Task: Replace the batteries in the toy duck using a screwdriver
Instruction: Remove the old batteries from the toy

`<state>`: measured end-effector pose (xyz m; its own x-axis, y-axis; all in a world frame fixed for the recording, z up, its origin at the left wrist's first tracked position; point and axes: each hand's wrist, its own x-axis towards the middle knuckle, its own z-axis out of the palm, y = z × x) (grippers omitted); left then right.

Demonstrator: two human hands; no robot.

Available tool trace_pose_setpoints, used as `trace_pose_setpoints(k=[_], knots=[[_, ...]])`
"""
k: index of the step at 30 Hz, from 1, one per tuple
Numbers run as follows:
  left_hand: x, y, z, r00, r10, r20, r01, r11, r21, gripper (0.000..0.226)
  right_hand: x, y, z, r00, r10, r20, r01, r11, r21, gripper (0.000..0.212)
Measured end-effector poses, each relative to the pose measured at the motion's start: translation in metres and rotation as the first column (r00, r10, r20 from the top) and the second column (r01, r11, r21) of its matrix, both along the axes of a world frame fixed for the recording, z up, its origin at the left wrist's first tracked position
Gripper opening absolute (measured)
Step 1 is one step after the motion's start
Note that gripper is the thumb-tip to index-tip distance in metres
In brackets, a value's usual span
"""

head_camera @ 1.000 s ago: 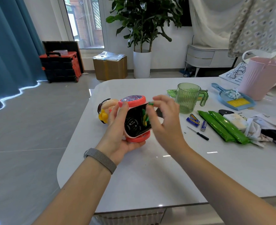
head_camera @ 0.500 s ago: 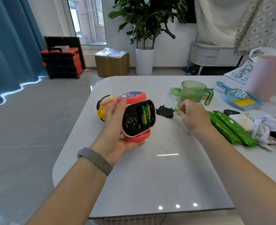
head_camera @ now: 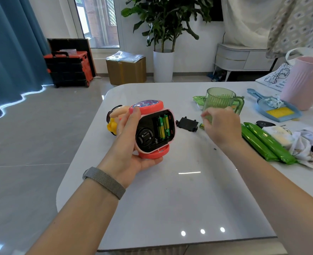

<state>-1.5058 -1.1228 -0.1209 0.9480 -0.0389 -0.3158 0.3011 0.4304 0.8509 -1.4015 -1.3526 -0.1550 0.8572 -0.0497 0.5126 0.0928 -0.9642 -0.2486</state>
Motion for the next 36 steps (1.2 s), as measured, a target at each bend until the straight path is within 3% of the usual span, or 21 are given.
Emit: trace_pose_setpoints(k=[2,5,7,10,12,15,19,24,28,33,36], knots=[[-0.002,0.001,0.002,1.0,-0.003,-0.001,0.003,1.0,-0.001,0.056,-0.017,0.017,0.015,0.983,0.114,0.147,-0.15,0.951,0.269,0.019],[-0.005,0.004,0.005,1.0,-0.025,-0.004,0.025,1.0,-0.003,0.056,-0.05,0.047,0.036,0.948,0.237,0.211,-0.317,0.744,0.588,0.014],[-0.007,0.007,0.007,0.999,-0.044,-0.016,0.043,0.999,-0.023,0.056,-0.066,0.064,0.04,0.941,0.304,0.151,-0.31,0.585,0.749,0.012],[-0.012,0.01,0.009,0.998,-0.063,-0.025,0.062,0.997,-0.039,0.056,-0.078,0.082,0.04,0.881,0.471,-0.047,-0.108,0.297,0.949,0.019],[-0.015,0.013,0.012,0.995,-0.093,-0.025,0.091,0.994,-0.068,0.059,-0.082,0.087,0.039,0.831,0.554,-0.053,-0.152,0.318,0.936,0.029],[-0.018,0.02,0.016,0.99,-0.136,-0.036,0.13,0.983,-0.128,0.064,-0.084,0.085,0.041,0.756,0.651,0.066,-0.416,0.401,0.816,0.051],[-0.018,0.025,0.019,0.982,-0.185,-0.025,0.178,0.97,-0.164,0.056,-0.083,0.081,0.042,0.658,0.743,0.123,-0.521,0.331,0.787,0.054],[-0.014,0.024,0.014,0.985,-0.174,0.002,0.174,0.981,-0.08,0.053,-0.081,0.077,0.043,0.723,0.683,0.101,-0.45,0.354,0.82,0.047],[-0.011,0.021,0.016,0.988,-0.149,-0.03,0.149,0.989,-0.013,0.037,-0.085,0.074,0.045,0.783,0.595,0.182,-0.478,0.389,0.787,0.047],[-0.008,0.017,0.013,0.995,-0.08,-0.061,0.074,0.993,-0.089,0.052,-0.091,0.078,0.045,0.761,0.606,0.231,-0.54,0.395,0.743,0.047],[-0.01,0.017,0.012,0.989,-0.146,-0.014,0.139,0.965,-0.224,0.055,-0.094,0.08,0.047,0.765,0.606,0.217,-0.562,0.464,0.685,0.054]])
